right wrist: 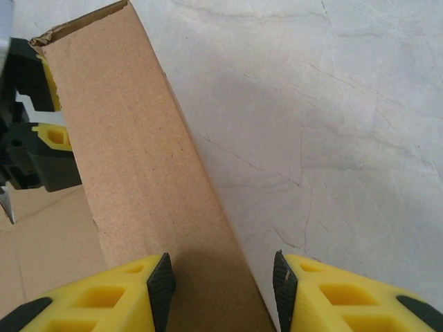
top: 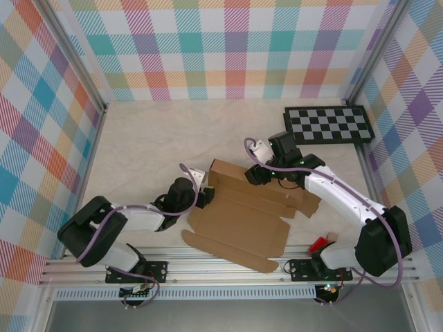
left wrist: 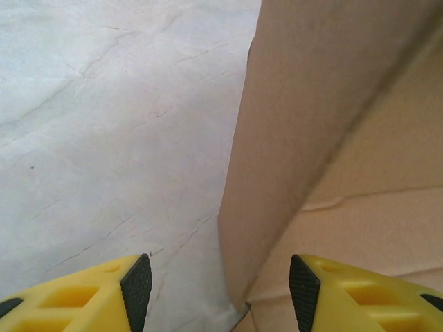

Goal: Fold the paper box

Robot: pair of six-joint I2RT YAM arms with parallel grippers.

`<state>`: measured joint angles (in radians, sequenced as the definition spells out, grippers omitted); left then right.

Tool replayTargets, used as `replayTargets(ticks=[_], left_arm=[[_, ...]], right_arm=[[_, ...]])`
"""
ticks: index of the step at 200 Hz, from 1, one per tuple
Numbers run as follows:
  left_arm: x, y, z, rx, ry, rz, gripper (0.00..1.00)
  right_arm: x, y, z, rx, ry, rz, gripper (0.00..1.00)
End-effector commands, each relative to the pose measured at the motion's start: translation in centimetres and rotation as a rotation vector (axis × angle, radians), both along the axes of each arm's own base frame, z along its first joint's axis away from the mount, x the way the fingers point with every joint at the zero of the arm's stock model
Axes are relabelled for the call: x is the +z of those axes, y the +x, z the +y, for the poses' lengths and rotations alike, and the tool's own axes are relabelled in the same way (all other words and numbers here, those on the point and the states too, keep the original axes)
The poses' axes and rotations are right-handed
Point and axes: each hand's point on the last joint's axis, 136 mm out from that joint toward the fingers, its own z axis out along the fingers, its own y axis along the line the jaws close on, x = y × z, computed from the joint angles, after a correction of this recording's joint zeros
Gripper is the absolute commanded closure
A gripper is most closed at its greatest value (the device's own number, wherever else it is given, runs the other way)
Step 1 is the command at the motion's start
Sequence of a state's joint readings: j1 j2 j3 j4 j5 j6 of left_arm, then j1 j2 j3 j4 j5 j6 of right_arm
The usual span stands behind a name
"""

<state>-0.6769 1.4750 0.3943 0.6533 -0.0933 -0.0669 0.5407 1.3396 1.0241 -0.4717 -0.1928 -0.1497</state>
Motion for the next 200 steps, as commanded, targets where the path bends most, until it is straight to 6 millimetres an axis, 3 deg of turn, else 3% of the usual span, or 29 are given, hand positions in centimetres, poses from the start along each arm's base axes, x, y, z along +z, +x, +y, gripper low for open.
replayTargets(ticks=[1,31,151,164,185,200], left_arm=[[0.7,1.5,-0.8,0.015,-0.066,-0.035,0.46],[0.6,2.3,-1.0,0.032,-0.056,-0.054,0.52],[1.2,4.8,-2.7,0.038,-0.053,-0.077,0.55],[1.7,4.6,-3.0,0.016,-0.067,-0.073,0.51],[2.1,3.8,-3.0,-0.021,-0.074,-0.076,0.37],[1.7,3.6,-2.6,-0.044,-0.068,-0.061,0.35]], right_arm=[[-1.7,-0.8,-0.9,-0.025,-0.043,0.05,0.55],[-1.8,-1.0,-0.9,-0.02,-0.04,0.051,0.56],[-2.2,-1.6,-1.1,-0.009,-0.04,0.063,0.56],[-2.2,-1.6,-1.2,-0.008,-0.046,0.063,0.56],[-2.1,-1.6,-1.3,-0.008,-0.054,0.06,0.56],[-2.1,-1.6,-1.4,-0.008,-0.059,0.057,0.56]])
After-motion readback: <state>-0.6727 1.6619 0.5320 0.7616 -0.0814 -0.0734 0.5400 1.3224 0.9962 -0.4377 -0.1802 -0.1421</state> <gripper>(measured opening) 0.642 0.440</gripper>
